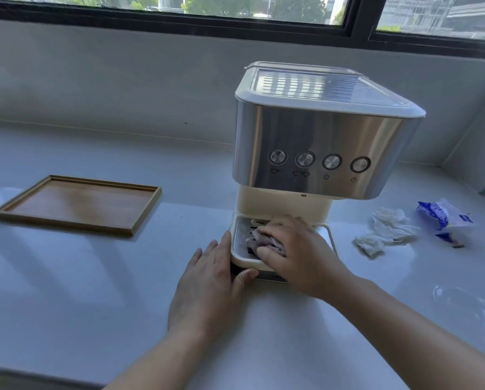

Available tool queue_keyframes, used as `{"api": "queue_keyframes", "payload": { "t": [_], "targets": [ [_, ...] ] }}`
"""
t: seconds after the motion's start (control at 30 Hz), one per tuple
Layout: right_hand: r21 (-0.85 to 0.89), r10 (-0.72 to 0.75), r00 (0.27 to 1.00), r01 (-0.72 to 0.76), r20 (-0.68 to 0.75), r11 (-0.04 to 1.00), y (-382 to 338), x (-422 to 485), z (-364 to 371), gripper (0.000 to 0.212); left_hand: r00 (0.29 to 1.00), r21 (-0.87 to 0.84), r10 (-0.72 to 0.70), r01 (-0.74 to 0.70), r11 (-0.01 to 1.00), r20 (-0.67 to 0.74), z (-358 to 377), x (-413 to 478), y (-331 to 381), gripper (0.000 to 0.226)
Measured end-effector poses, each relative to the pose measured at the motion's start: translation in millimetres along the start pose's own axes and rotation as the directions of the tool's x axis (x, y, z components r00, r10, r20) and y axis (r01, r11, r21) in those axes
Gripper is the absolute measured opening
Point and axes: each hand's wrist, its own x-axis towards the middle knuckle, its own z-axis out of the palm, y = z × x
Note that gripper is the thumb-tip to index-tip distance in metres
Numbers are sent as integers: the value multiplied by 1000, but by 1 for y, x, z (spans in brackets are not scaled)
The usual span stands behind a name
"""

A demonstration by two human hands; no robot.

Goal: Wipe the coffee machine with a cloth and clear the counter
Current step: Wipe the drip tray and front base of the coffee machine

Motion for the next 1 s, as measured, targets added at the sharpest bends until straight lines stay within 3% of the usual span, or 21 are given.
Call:
{"api": "queue_keyframes", "payload": {
  "t": [0.1, 0.2, 0.33, 0.47, 0.57, 0.73, 0.8, 0.93, 1.0],
  "targets": [
    [-66, 30, 1000, -31, -9, 997, 14, -8, -11, 33, 1000, 10, 1, -1, 1000, 1, 1, 0, 0, 76],
    [-24, -14, 1000, 14, -23, 1000, 3, 0, -3, 20, 1000, 17, 1, -2, 1000, 10, 1, 0, 1, 76],
    [55, -85, 995, 88, -50, 995, -22, 23, 9, 34, 1000, 7, -9, 9, 1000, 11, -1, 0, 3, 76],
    [51, -205, 974, 201, 100, 978, -11, 20, 2, 19, 1000, 20, -8, 8, 1000, 21, -2, 0, 2, 74],
    [16, -122, 988, 121, 95, 993, 23, 0, -16, 16, 1000, 32, -11, 10, 999, 26, -3, 0, 2, 77],
    [-131, 102, 979, -126, -175, 983, 37, -14, -20, 25, 1000, 25, -2, 2, 1000, 20, 0, -1, 1, 78],
    [-129, 160, 967, -187, -197, 974, 18, -3, -7, 24, 1000, 19, -7, 7, 1000, 19, 0, 0, 1, 79],
    [-32, 85, 995, -87, -46, 996, -5, 10, 3, 21, 1000, 22, -5, 4, 1000, 24, 1, 0, 0, 79],
    [-51, 62, 995, -66, -72, 997, 2, 6, 0, 23, 1000, 21, -12, 11, 1000, 29, 1, 0, 0, 82]
  ]
}}
